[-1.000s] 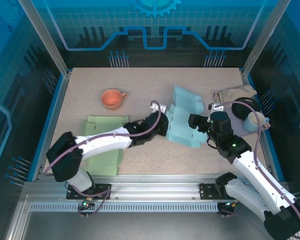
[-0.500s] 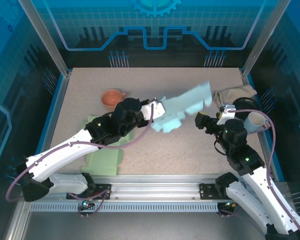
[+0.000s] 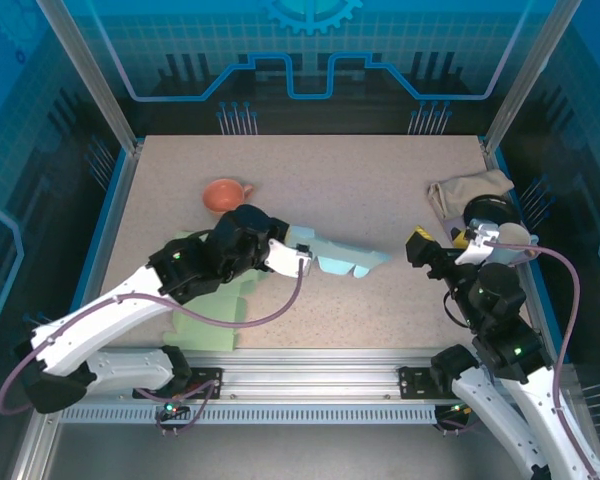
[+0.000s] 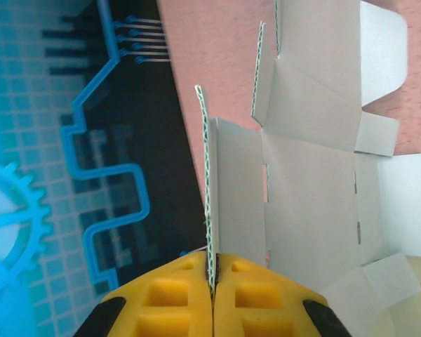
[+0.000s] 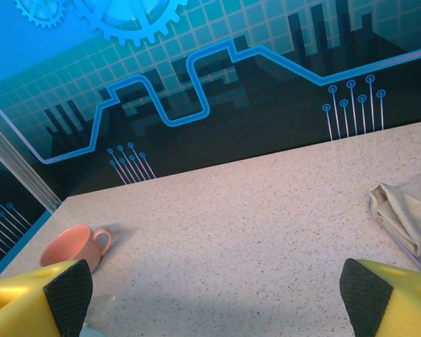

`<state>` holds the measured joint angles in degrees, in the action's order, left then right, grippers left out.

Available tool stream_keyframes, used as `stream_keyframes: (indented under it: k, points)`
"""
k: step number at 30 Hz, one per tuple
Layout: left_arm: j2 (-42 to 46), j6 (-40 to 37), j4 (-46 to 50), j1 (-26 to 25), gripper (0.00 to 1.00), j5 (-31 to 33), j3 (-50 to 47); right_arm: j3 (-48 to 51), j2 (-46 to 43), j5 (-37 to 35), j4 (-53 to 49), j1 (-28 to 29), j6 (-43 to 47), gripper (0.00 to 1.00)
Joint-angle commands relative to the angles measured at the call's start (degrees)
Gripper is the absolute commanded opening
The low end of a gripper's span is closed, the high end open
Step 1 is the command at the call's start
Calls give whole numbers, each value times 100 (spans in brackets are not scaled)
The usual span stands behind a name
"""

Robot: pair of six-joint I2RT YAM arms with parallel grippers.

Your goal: Fold the paper box

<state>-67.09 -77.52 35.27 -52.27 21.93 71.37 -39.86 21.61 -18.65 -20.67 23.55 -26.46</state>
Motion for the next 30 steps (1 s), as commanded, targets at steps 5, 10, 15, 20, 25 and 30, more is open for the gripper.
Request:
stream_keyframes:
  k: [5, 10, 15, 20, 25, 30]
  points:
    - [-1661, -284, 197, 461, 0, -1367, 1055, -172, 70, 35, -176, -87, -39, 94]
    - [-3007, -339, -204, 964, 0, -1978, 1666, -179, 218, 162, -166, -89, -127, 94]
    - [-4360, -240, -622, 1083, 0, -2372, 2405, -203, 416, 283, -159, -96, -184, 93]
    - [-5197, 44, -959, 1126, 36, -2446, 2971, -235, 606, 35, -305, -107, -149, 93]
    - [-4555, 643, -2402, 1404, 47, -2862, 1867, -216, 819, -283, -421, -115, -170, 93]
    - [-3298, 2729, -4071, 1514, 50, -2813, 75, -220, 1297, -30, -277, -116, -22, 90]
